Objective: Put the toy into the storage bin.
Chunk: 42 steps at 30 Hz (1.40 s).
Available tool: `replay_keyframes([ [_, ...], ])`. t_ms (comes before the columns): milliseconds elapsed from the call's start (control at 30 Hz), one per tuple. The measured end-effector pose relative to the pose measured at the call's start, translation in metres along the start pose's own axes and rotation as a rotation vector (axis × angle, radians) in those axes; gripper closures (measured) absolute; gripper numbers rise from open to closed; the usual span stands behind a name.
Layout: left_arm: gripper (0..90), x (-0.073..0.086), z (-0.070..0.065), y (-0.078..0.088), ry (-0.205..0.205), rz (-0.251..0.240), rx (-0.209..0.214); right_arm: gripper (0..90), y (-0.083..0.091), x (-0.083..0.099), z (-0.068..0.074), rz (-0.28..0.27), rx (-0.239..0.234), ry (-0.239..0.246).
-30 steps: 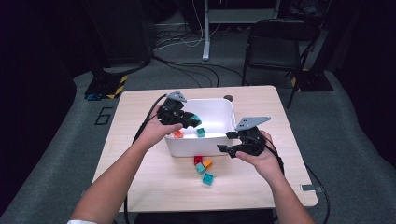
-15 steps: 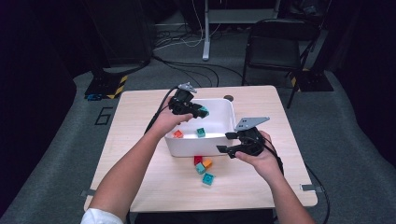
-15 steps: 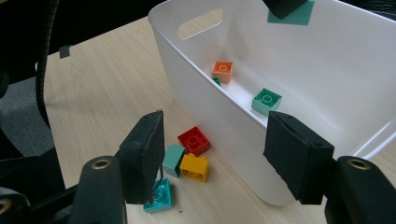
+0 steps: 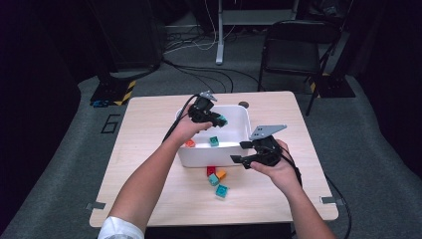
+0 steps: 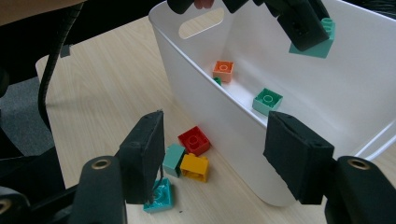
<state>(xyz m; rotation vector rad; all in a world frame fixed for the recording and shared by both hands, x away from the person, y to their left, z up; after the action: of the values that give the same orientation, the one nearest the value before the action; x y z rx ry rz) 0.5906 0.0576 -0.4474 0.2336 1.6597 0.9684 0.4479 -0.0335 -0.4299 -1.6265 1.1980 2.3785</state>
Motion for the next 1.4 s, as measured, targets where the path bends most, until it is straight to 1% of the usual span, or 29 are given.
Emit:
replay_keyframes([
  [67, 58.3, 0.002, 0.001, -0.002, -0.003, 0.016, -0.003, 37.3, 0.0, 0.0, 0.0, -0.001, 0.0, 0.001],
  [167, 58.1, 0.003, 0.0, -0.004, -0.007, 0.025, -0.008, 37.3, 0.0, 0.0, 0.0, 0.002, 0.001, 0.0],
  [233, 57.5, 0.003, 0.0, -0.002, -0.003, 0.024, -0.004, 37.3, -0.001, 0.0, 0.0, 0.002, 0.0, 0.006],
  [333, 51.3, 0.002, 0.0, 0.002, 0.008, 0.011, 0.001, 37.3, -0.001, 0.001, 0.001, 0.005, -0.001, 0.003],
  [433, 50.4, 0.0, 0.0, 0.008, 0.01, 0.002, -0.012, 37.3, -0.002, 0.001, 0.001, 0.007, -0.001, 0.002],
  [467, 49.7, 0.0, 0.0, 0.011, 0.007, 0.0, -0.015, 37.2, -0.002, 0.001, 0.001, 0.008, -0.001, 0.003],
  [500, 49.3, -0.002, 0.0, 0.015, 0.017, -0.017, -0.025, 37.3, -0.003, 0.001, 0.001, 0.008, 0.0, 0.004],
  [533, 49.0, -0.003, -0.001, 0.018, 0.017, -0.023, -0.026, 37.3, -0.003, 0.001, 0.001, 0.009, 0.001, 0.005],
  [633, 48.1, -0.005, -0.004, 0.029, 0.011, -0.041, -0.038, 37.3, -0.002, 0.001, 0.002, 0.007, 0.0, 0.002],
  [667, 48.1, -0.006, -0.005, 0.035, 0.002, -0.047, -0.043, 37.3, -0.002, 0.001, 0.002, 0.007, 0.001, 0.002],
  [800, 47.8, -0.004, -0.009, 0.053, -0.013, -0.058, -0.066, 37.3, 0.0, 0.0, 0.003, 0.003, 0.002, 0.006],
  [867, 47.5, -0.003, -0.012, 0.062, -0.006, -0.078, -0.074, 37.3, 0.0, -0.001, 0.004, 0.002, 0.003, 0.012],
  [933, 47.3, 0.0, -0.015, 0.07, -0.002, -0.095, -0.08, 37.3, 0.0, -0.002, 0.005, 0.001, 0.004, 0.013],
  [1000, 47.3, 0.004, -0.016, 0.077, -0.004, -0.097, -0.092, 37.3, 0.0, -0.002, 0.006, 0.003, 0.003, 0.018],
  [1067, 47.3, 0.008, -0.02, 0.084, 0.003, -0.113, -0.088, 37.3, -0.001, -0.002, 0.007, 0.004, 0.004, 0.018],
  [1100, 47.3, 0.01, -0.022, 0.086, 0.014, -0.125, -0.085, 37.3, -0.001, -0.001, 0.008, 0.008, 0.004, 0.015],
  [1167, 47.3, 0.013, -0.027, 0.091, 0.028, -0.146, -0.078, 37.3, -0.002, -0.002, 0.008, 0.008, 0.004, 0.028],
  [1267, 47.3, 0.02, -0.034, 0.098, 0.032, -0.163, -0.072, 37.3, -0.002, -0.003, 0.01, 0.009, 0.007, 0.027],
  [1300, 47.3, 0.022, -0.036, 0.1, 0.035, -0.167, -0.073, 37.3, -0.002, -0.004, 0.01, 0.008, 0.006, 0.034],
  [1367, 47.3, 0.025, -0.037, 0.105, 0.033, -0.186, -0.083, 37.3, -0.003, -0.005, 0.011, 0.01, 0.007, 0.03],
  [1400, 47.3, 0.028, -0.039, 0.106, 0.036, -0.178, -0.078, 37.4, -0.003, -0.007, 0.012, 0.008, 0.008, 0.035],
])
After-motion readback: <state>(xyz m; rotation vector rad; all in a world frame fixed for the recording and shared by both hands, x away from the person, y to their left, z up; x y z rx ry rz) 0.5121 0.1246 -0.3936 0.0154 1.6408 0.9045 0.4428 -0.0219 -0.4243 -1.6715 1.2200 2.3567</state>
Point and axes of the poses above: each handheld gripper's, and its own axes: y roughly backward along the jaws, x roughly out of its underside, z roughly to its left, the point moved 10 cm from there along -y, roughly forward along the jaws, and after that the axes turned 6 degrees about -y, right-handed, at the moved point
